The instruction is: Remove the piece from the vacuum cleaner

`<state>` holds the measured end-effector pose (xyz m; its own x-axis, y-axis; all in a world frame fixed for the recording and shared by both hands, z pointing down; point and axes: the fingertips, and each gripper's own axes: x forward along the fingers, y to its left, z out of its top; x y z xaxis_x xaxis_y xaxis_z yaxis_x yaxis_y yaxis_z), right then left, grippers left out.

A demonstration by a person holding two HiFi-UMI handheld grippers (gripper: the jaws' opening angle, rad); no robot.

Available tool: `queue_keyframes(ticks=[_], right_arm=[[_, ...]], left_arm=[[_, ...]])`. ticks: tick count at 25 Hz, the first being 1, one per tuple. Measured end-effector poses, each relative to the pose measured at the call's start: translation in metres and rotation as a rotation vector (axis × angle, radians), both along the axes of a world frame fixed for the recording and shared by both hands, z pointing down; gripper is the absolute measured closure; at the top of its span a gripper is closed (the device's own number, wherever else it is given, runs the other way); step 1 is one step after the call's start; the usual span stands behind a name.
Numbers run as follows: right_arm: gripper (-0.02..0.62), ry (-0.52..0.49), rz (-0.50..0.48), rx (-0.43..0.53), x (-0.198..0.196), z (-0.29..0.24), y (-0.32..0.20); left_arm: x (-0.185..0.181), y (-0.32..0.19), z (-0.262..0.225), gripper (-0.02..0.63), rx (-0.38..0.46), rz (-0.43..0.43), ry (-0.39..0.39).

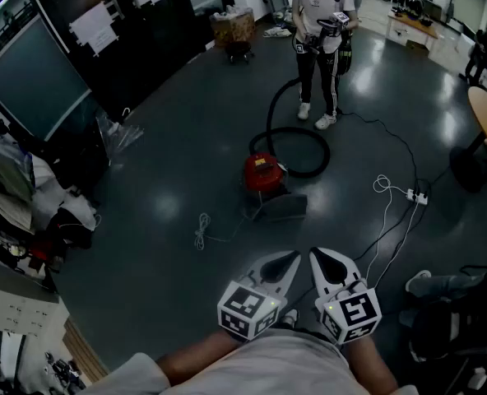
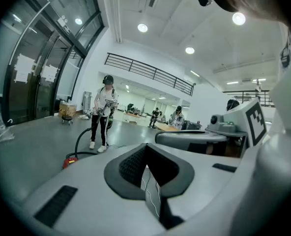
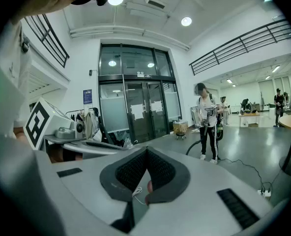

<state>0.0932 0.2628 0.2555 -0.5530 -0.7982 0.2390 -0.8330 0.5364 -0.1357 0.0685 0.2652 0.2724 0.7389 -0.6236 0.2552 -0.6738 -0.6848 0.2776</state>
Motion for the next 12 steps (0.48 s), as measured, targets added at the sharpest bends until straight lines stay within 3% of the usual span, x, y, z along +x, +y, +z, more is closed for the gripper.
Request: queue_keyframes(ticks=[12], right_arm=[[0.58,-0.016,-0.044,-0.001,-0.0067,0.0023,0.0046]], left_arm=[[-0.0017,0.0051,0.0034,0.6,-0.001,-0.011,-0.01]])
